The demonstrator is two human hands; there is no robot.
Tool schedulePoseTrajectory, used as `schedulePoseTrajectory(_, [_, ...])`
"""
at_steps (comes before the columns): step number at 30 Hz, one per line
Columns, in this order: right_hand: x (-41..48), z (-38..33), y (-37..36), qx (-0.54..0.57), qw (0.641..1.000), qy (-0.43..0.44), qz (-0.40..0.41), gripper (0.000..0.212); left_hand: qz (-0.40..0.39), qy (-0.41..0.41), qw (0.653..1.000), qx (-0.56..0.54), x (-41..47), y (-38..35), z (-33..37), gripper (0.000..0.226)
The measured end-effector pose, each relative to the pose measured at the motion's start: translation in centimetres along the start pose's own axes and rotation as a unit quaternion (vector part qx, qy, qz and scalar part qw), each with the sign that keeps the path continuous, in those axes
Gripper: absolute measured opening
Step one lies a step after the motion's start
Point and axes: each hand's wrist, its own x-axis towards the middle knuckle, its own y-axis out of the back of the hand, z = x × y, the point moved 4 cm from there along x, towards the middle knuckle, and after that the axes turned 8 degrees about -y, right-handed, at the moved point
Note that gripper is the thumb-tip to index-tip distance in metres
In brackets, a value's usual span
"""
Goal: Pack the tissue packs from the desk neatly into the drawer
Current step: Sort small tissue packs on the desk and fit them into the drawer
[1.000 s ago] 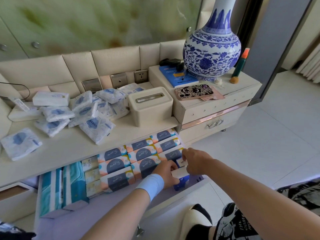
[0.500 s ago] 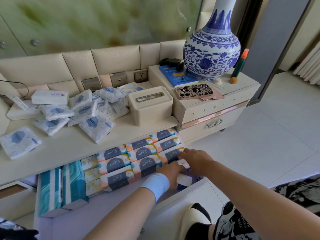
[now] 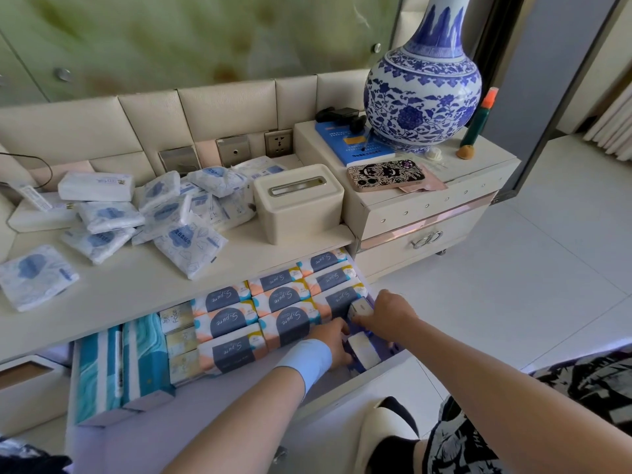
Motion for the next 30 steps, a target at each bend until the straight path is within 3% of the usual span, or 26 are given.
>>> schedulePoseTrajectory(3, [0.1,0.1,0.7,0.028,0.999,-0.013,-0.036,0.052,-0.006,-0.007,1.000,-0.009,0.1,0.1,1.1,0.047])
schedulePoseTrajectory(7, [0.2,0.8,1.0,-0.024,0.995,-0.014,-0.100,0.047,-0.037,0.017,0.994,-0.103,2.5,-1.5,-0.1,0.042])
schedulePoseTrajectory(9, [0.2,0.7,1.1,-0.040,0.996,-0.009,-0.081,0.063,-0.048,0.034,0.989,-0.137,3.2,-2.0,-0.7,0.046])
schedulePoseTrajectory(11, [-0.3,0.4,0.8,-0.052,0.996,-0.003,-0.076,0.087,-0.044,0.027,0.993,-0.103,2.3,-1.6,-0.3,0.043])
schedulePoseTrajectory(13, [-1.0,0.0,0.2,-0.091,0.992,0.007,-0.082,0.096,-0.045,0.027,0.997,-0.054,0.9,-1.2,0.3,0.057])
schedulePoseTrajectory(15, [-1.3,-0.4,-0.1,-0.135,0.988,0.021,-0.067,0.091,-0.019,0.001,1.000,-0.018,0.5,-0.4,1.1,0.070])
schedulePoseTrajectory(17, [-1.5,-0.7,0.1,-0.162,0.985,0.034,-0.048,0.087,0.002,-0.023,0.999,-0.025,0.9,0.2,1.8,0.063])
schedulePoseTrajectory(20, [-1.6,-0.6,0.3,-0.159,0.985,0.056,-0.032,0.082,-0.054,-0.028,0.998,-0.024,0.9,0.3,2.5,0.045])
schedulePoseTrajectory(24, [-1.3,-0.1,0.6,-0.159,0.985,0.073,0.007,0.075,-0.050,-0.025,0.998,-0.029,0.7,1.0,2.9,0.046])
schedulePoseTrajectory(27, [-1.1,0.5,0.9,-0.158,0.983,0.084,-0.032,0.076,0.037,-0.011,0.995,-0.088,1.4,1.7,2.5,0.057])
schedulePoseTrajectory(30, [-0.9,1.0,1.3,-0.149,0.983,0.084,-0.069,0.072,-0.006,-0.010,0.998,-0.069,1.5,2.0,2.4,0.061])
